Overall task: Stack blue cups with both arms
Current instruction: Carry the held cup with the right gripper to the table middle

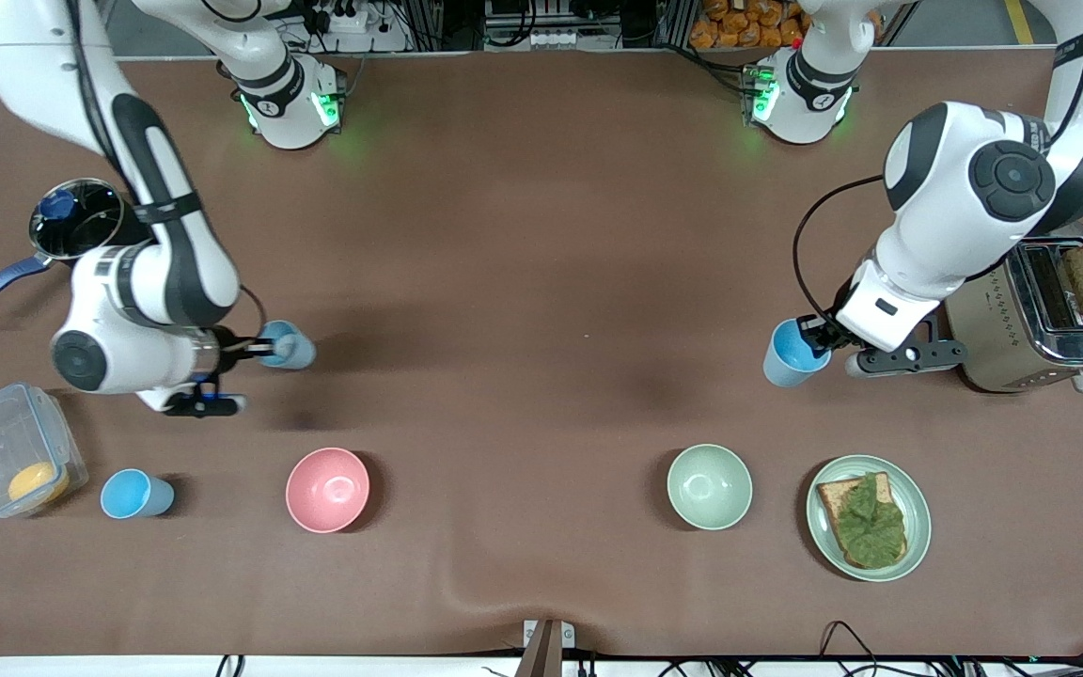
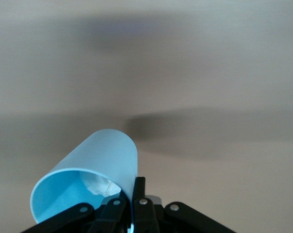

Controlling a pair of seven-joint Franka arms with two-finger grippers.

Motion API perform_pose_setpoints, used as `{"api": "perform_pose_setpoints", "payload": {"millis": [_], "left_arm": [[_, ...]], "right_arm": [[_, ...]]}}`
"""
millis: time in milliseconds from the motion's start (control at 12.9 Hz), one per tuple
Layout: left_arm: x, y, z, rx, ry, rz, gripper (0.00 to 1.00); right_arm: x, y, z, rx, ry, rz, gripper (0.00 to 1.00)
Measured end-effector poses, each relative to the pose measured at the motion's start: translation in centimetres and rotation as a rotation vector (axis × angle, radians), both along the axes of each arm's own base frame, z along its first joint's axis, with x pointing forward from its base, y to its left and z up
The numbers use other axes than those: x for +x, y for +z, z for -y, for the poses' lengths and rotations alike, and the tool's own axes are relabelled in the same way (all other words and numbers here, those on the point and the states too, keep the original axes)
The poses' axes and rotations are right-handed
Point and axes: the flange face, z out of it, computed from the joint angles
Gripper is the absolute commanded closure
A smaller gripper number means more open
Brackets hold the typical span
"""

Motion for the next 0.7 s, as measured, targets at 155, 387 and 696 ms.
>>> {"api": "perform_pose_setpoints", "payload": {"millis": [155, 387, 696], "left_arm": [[0.2, 1.9, 0.2, 0.003, -0.002, 0.000, 1.00], [0.4, 3.4, 0.0, 0.004, 0.002, 0.004, 1.00], [0.5, 3.4, -0.1, 0.004, 0.005, 0.004, 1.00]], "right_arm": [[0.1, 1.9, -7.2, 0.006, -0.047, 0.010, 1.00], [-1.6, 3.1, -18.4, -0.019, -0.127, 0.040, 1.00], [-4.6, 0.9, -31.0, -0.048, -0.213, 0.097, 1.00]]}}
